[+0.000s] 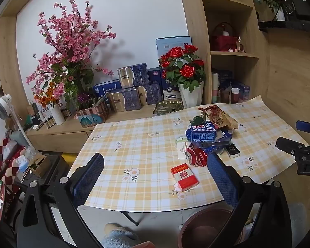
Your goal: Collect trash
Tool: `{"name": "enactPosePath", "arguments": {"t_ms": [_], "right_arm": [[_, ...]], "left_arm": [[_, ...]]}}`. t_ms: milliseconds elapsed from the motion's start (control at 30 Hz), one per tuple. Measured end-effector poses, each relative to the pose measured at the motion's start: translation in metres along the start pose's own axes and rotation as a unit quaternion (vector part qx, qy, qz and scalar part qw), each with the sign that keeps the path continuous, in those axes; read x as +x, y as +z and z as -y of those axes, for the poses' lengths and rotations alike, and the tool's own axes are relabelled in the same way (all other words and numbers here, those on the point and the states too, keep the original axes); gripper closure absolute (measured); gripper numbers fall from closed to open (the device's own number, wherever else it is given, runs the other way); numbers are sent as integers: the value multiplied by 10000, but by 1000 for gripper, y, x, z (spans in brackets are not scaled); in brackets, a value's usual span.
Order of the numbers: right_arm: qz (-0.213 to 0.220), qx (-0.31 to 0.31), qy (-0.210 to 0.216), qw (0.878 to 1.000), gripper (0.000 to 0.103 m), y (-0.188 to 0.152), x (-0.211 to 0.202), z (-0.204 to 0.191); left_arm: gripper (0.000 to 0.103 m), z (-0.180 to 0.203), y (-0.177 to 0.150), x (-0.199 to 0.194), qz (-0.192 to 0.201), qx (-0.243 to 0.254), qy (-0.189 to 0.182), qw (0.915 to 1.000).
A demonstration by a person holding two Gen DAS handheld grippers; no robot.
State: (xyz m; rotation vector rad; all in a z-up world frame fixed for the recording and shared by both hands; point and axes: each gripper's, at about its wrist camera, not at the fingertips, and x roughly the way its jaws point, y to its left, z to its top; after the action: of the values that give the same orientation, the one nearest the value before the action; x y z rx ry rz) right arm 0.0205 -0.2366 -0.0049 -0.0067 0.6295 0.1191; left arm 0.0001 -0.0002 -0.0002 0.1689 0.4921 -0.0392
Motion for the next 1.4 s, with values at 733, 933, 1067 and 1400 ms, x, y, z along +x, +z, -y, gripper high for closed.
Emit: {"name": "enactPosePath", "arguments": {"t_ms": [733, 933, 1067, 1400], "right_arm": [[-11, 110, -119, 9999, 6, 3, -3, 5], [-10, 96, -123, 9999, 6, 1, -3, 4], [-9, 103, -120, 9999, 6, 1, -3, 4], [-1, 92, -123, 9999, 6, 0, -2, 4]], "left_arm": [[5, 8, 4, 5, -4, 31, 27, 10000], [5, 7, 4, 3, 16, 31, 34, 10000], [5, 6, 4, 3, 24, 28, 30, 10000], [5, 4, 4, -4, 71, 51, 21, 10000]]}}
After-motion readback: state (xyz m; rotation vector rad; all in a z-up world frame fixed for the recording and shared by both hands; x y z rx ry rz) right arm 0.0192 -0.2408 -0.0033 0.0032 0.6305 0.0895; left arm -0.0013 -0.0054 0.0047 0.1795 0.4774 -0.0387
